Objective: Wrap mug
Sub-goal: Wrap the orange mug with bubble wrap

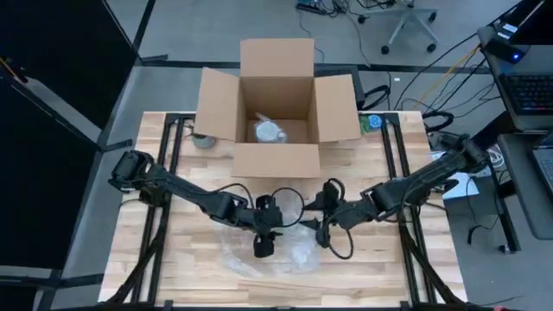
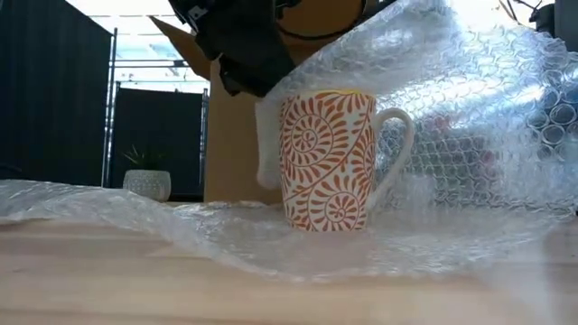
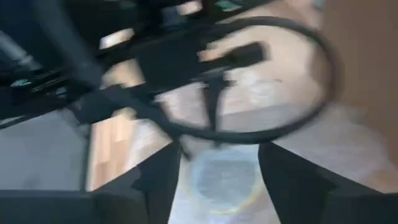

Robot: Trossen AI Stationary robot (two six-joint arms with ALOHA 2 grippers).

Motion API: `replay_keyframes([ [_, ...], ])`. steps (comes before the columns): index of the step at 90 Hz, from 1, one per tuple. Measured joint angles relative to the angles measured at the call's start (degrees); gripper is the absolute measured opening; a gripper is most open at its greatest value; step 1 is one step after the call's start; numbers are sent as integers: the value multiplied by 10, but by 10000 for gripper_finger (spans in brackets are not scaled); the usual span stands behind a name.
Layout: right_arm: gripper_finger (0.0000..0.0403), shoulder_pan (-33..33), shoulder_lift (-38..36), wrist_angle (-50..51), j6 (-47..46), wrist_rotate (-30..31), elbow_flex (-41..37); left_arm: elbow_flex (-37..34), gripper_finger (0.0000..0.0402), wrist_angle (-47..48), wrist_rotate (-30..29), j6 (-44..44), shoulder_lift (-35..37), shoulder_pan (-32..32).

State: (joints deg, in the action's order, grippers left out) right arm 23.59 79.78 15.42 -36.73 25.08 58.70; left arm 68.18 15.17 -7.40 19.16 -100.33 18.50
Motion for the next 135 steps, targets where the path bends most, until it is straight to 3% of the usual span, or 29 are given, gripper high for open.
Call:
replay_keyframes([
  [27, 231, -38, 104, 7, -31, -58, 10, 0, 143, -15, 3, -1, 0, -2],
  [55, 227, -47, 222, 139, -7, -55, 129, 0, 143, -16, 3, -5, 0, -2],
  [71, 227, -52, 266, 132, -6, -51, 141, 0, 143, -15, 3, -5, 0, -2],
  [104, 226, -53, 262, 123, 3, -57, 139, 0, 143, -16, 3, -5, 0, -2],
  [135, 226, -47, 155, 173, 4, -61, 136, 0, 143, -16, 1, -2, 0, -1],
])
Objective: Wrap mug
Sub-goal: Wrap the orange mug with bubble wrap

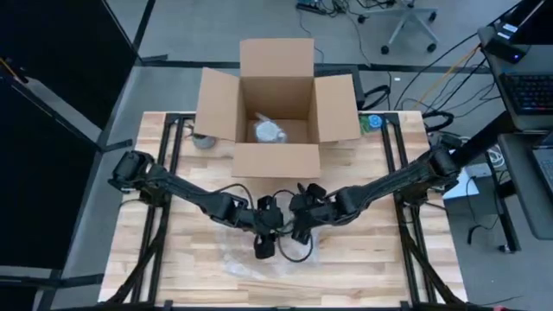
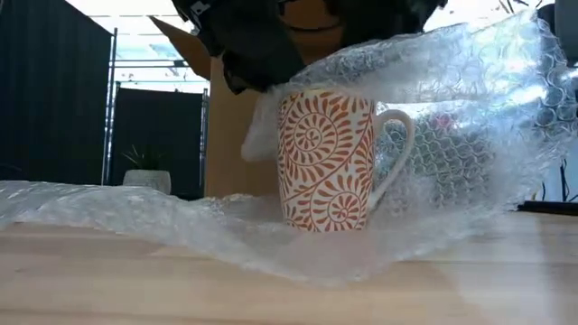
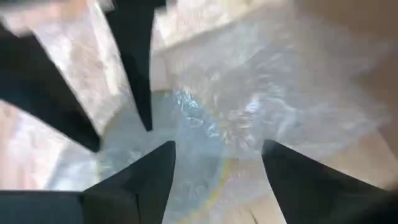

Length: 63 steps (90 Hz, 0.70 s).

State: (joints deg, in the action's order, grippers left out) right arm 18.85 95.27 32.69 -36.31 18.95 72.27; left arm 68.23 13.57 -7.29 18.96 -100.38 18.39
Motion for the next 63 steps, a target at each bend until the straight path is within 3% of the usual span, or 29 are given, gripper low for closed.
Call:
replay_keyframes([
  [18, 226, 4, -45, 32, 1, 2, 2, 0, 143, 2, 0, -3, 0, 0],
  [42, 226, 64, -75, 171, -14, 6, 2, 0, 143, 3, 0, -3, 0, -2],
  [63, 226, 142, -75, 154, -75, 55, -45, 0, 143, 3, 0, -3, 0, -3],
])
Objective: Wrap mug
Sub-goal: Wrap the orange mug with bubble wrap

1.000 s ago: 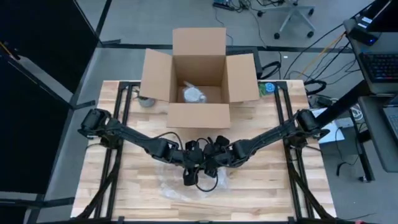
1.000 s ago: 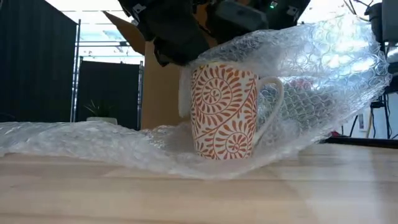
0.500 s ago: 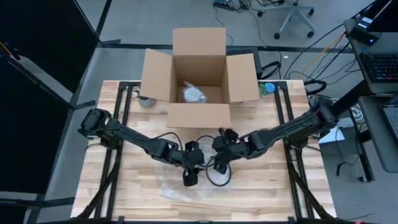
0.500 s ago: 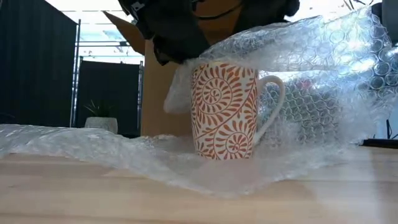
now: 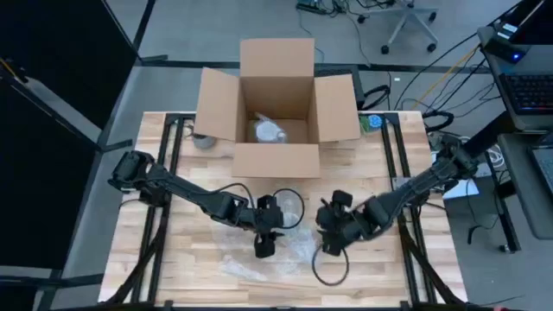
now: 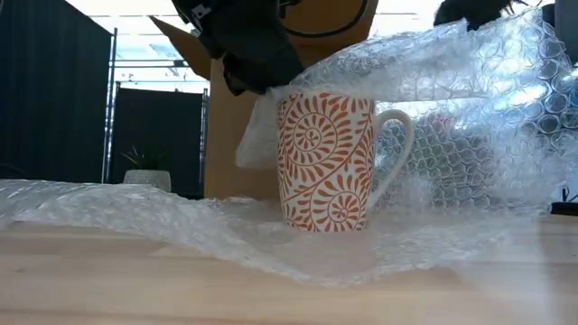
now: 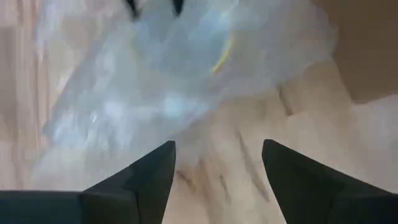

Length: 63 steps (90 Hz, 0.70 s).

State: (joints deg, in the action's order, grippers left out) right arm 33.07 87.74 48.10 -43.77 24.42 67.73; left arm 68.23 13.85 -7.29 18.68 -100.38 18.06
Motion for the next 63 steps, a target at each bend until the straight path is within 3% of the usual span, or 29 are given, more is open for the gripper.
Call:
replay_keyframes([
  [16, 226, 35, 1, -124, -31, 71, -66, 0, 143, 0, 0, 1, 0, 0],
  [32, 226, 30, 1, -235, 47, 121, -77, 0, 143, 0, 0, 5, 0, 0],
  [47, 226, -4, 1, -331, 154, 117, -77, 0, 143, -11, 1, 4, 0, -1],
  [63, 226, -52, 19, -332, 176, 89, -76, 0, 143, -11, 2, 4, 0, -1],
])
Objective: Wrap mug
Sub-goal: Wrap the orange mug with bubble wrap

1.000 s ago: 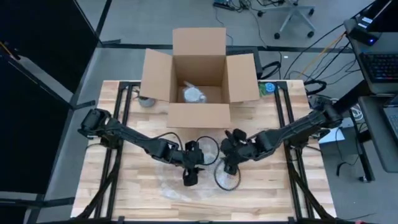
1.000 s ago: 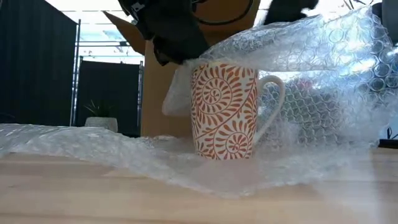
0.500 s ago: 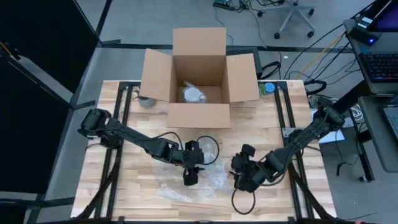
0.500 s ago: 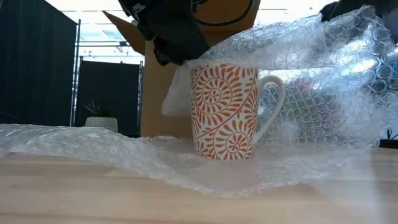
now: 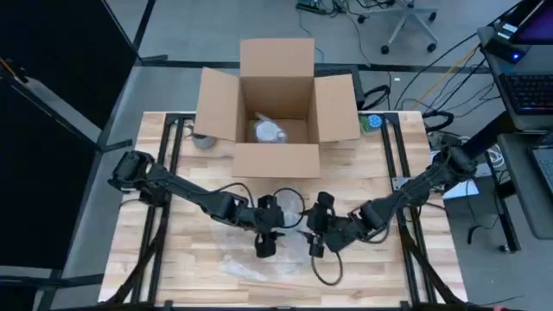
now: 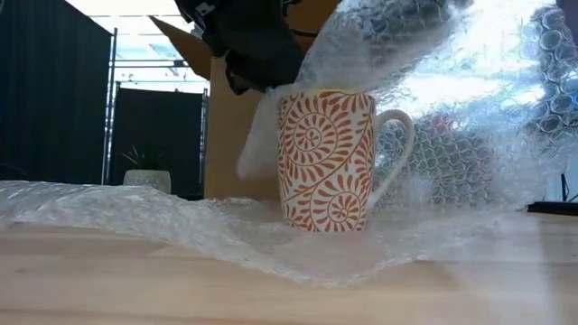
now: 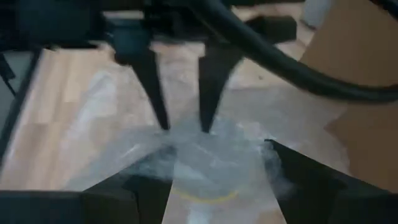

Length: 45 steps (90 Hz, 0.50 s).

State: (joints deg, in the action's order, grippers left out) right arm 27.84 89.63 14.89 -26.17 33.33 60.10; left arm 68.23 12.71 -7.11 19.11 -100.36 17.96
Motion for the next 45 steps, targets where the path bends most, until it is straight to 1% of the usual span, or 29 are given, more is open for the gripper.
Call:
replay_keyframes([
  [8, 226, -30, 22, 3, -13, -29, 0, 0, 143, 0, 0, 0, 0, 0],
  [16, 226, -52, 44, 3, -32, -40, 0, 0, 143, 0, 0, 0, 0, 0],
  [26, 226, -67, 65, 4, -37, -66, 0, 0, 143, 0, 0, 0, 0, 0],
  [45, 226, -81, 97, -11, -78, -109, 4, 0, 143, -3, 0, -1, 0, -2],
])
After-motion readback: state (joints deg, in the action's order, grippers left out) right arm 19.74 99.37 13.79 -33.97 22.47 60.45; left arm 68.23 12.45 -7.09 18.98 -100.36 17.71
